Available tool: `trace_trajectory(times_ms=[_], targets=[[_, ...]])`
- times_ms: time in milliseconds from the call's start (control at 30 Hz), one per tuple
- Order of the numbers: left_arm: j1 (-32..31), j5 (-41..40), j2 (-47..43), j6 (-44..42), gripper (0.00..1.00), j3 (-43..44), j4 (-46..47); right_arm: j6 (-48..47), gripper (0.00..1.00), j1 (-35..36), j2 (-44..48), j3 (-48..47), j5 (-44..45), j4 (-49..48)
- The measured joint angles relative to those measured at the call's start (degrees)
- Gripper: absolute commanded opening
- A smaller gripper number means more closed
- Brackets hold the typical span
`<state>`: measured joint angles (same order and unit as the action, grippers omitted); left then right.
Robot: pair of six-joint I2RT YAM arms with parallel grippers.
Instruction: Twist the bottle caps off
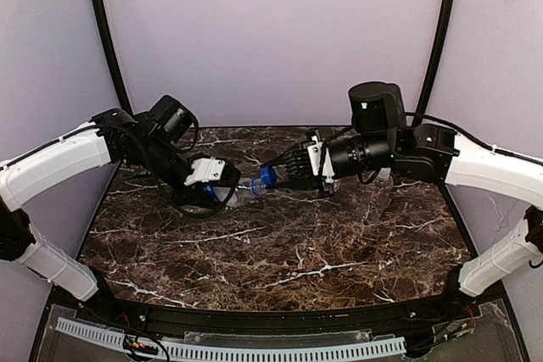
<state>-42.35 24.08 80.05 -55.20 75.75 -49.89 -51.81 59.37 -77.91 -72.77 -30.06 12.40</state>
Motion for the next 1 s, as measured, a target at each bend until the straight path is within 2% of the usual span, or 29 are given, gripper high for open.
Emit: trace_trajectory(times_ms=[133,300,400,533,667,800,900,1000], targets=[[0.0,-0.1,0.2,1.5,0.24,0.0,0.1,-2.9,0.0,0.0,1.9,0.0,5.8,-0.8],[1.2,-4.7,0.2,8.7,0.24,-0.1,6.5,8.0,0.0,-3.2,0.7,-2.8,13.4,0.5],[5.8,-5.9,0.2,16.4,0.24,0.1,12.4,15.5,0.0,-5.2,-2.3,-4.3,15.2,1.4],[14.0,-4.3,0.1,27.6,0.24,2.4,18.8,24.0,0.0,-4.9,-6.4,0.6,14.8,0.5],[15.8,-0.7,-1.6,35.5,0.25,3.7,23.9,29.0,0.0,-2.1,-16.7,0.5,20.4,4.3],[15.8,3.5,-4.0,41.9,0.25,3.7,27.1,32.3,0.0,0.9,-31.6,-13.7,29.7,17.7],[16.1,5.7,-5.3,44.8,0.25,3.7,29.2,33.7,0.0,2.0,-39.3,-19.6,32.5,24.2],[16.4,7.0,-6.1,46.4,0.25,3.7,30.7,34.4,0.0,2.5,-42.9,-22.1,34.4,29.8]])
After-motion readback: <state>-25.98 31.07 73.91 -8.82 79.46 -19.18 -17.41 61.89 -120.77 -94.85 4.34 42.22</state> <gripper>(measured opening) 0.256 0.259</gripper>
